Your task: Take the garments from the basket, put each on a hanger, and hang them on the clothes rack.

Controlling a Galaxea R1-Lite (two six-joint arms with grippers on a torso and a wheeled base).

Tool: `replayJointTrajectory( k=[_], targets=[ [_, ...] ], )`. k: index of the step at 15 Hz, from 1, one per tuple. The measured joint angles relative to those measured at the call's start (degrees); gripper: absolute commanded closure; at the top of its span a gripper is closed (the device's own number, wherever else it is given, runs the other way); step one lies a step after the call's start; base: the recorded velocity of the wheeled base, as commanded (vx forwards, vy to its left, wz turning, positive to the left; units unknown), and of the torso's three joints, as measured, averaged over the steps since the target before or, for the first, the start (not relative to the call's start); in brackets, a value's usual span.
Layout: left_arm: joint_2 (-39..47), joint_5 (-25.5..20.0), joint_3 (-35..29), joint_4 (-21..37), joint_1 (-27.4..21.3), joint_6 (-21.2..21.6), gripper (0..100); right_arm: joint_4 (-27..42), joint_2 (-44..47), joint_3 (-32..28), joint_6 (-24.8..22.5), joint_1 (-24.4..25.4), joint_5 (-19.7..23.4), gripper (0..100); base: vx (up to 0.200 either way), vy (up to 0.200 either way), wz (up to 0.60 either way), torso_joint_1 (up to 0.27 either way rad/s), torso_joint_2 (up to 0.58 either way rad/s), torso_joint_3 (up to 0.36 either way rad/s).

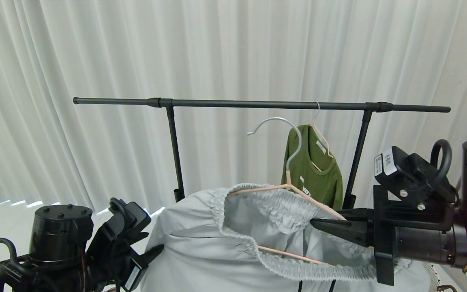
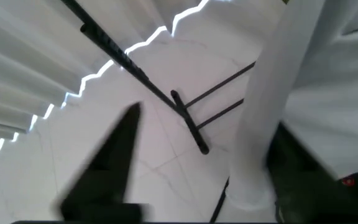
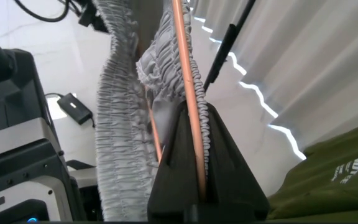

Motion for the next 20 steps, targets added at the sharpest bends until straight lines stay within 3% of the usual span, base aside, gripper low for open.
replayJointTrajectory(
  k=[7, 8, 12, 18, 20],
  targets=[
    [0.1, 0.1, 1.3, -0.1, 6.0, 0.0, 100, 0.0, -0.3, 0.3, 0.0, -0.1, -0.2, 100, 0.0, 0.0, 0.0, 0.0, 0.0, 0.0],
    [0.0, 0.1, 1.5, -0.1, 6.2, 0.1, 0, 0.1, -0.3, 0.4, 0.0, -0.1, -0.2, 100, 0.0, 0.0, 0.0, 0.0, 0.0, 0.0],
    [-0.7, 0.2, 1.9, -0.2, 6.2, 0.0, 0, 0.0, 0.1, 0.3, 1.6, -0.2, -1.2, 100, 0.0, 0.0, 0.0, 0.0, 0.0, 0.0],
    [-10.2, -1.5, 7.5, -1.2, 5.9, -0.2, 0, 5.6, 1.4, -3.4, 12.7, -1.1, -10.2, 100, 0.0, 0.0, 0.0, 0.0, 0.0, 0.0],
    [-12.7, 1.1, 8.3, -1.2, 6.0, 0.3, 0, 5.6, 2.8, -5.1, 15.5, -2.4, -13.0, 100, 0.0, 0.0, 0.0, 0.0, 0.0, 0.0]
  ],
)
